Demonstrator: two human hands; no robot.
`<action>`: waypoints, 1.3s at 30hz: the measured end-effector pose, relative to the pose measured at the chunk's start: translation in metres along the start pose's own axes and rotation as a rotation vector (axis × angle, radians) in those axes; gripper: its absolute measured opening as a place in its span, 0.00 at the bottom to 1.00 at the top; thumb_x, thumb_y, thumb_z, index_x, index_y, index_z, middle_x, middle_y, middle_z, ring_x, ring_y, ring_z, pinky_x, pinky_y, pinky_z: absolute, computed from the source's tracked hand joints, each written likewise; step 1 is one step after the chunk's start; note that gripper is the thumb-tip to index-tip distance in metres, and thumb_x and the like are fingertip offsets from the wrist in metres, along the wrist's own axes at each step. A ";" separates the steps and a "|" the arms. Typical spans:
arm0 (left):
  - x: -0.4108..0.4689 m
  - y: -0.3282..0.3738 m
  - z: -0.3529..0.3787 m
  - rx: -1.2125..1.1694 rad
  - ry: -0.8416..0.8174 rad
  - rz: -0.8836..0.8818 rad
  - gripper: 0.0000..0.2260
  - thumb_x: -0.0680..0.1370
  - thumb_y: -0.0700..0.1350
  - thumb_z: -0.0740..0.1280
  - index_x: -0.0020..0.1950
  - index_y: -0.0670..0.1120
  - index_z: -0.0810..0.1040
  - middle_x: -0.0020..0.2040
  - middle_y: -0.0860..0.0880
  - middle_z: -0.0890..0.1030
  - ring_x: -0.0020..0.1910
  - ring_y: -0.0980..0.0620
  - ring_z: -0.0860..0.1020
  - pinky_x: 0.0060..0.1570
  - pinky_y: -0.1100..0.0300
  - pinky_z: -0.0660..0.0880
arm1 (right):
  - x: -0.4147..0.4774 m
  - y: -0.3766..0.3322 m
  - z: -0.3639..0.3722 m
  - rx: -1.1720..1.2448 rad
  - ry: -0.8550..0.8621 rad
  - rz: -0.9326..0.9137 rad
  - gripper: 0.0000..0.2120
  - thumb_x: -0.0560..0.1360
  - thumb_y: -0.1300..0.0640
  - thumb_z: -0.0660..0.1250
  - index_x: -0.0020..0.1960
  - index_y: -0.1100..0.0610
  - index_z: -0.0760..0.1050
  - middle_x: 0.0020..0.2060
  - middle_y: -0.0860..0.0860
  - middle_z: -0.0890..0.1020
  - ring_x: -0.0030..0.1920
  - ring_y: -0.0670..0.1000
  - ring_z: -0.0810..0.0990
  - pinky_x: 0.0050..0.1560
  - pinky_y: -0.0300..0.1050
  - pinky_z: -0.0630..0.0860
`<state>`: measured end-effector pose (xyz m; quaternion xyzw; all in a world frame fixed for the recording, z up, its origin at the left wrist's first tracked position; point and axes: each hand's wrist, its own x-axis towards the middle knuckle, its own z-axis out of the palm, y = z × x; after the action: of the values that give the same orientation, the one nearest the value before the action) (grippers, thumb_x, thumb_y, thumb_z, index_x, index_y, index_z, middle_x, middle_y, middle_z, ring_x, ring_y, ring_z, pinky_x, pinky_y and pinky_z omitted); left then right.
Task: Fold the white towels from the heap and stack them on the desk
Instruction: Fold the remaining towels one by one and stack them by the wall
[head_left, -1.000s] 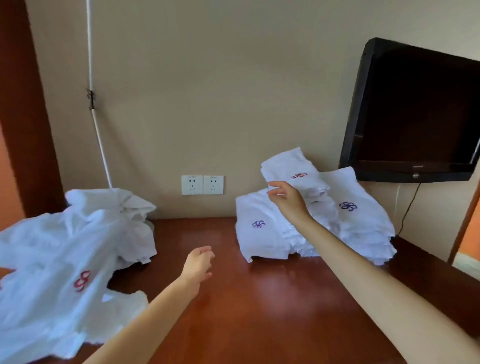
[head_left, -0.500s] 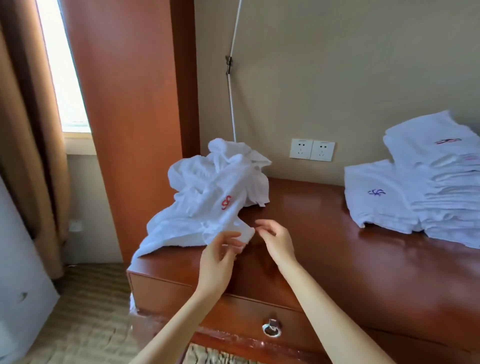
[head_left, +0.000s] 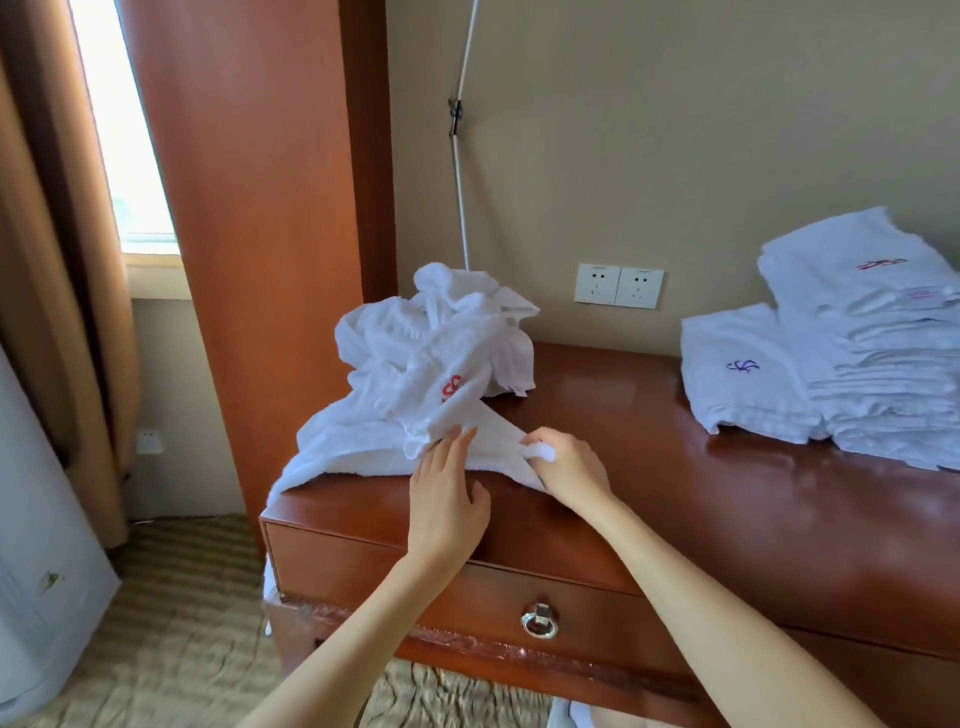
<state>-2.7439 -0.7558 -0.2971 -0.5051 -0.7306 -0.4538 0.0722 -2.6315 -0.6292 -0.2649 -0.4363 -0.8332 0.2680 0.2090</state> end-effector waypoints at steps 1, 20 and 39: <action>0.000 0.000 0.003 0.066 -0.033 0.019 0.29 0.72 0.36 0.66 0.73 0.48 0.67 0.73 0.48 0.68 0.73 0.47 0.64 0.72 0.50 0.63 | -0.003 0.014 -0.013 0.003 0.006 0.001 0.12 0.77 0.54 0.60 0.56 0.43 0.79 0.48 0.45 0.81 0.48 0.51 0.79 0.41 0.43 0.73; 0.000 0.027 0.009 0.530 -0.286 0.212 0.23 0.76 0.48 0.64 0.72 0.57 0.69 0.80 0.49 0.49 0.78 0.49 0.46 0.71 0.39 0.37 | -0.134 0.243 -0.223 -0.511 0.485 0.685 0.15 0.76 0.58 0.63 0.61 0.49 0.78 0.61 0.59 0.75 0.61 0.63 0.74 0.55 0.52 0.72; 0.096 0.143 -0.024 -0.225 -0.312 -0.113 0.08 0.82 0.45 0.58 0.53 0.45 0.75 0.45 0.47 0.76 0.48 0.51 0.72 0.40 0.65 0.65 | -0.092 0.162 -0.160 -0.261 0.025 0.041 0.21 0.75 0.44 0.67 0.66 0.46 0.71 0.60 0.48 0.78 0.58 0.51 0.78 0.56 0.48 0.75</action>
<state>-2.6831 -0.6973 -0.1445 -0.5323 -0.7048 -0.4523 -0.1242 -2.3897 -0.5871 -0.2545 -0.4801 -0.8491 0.1562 0.1551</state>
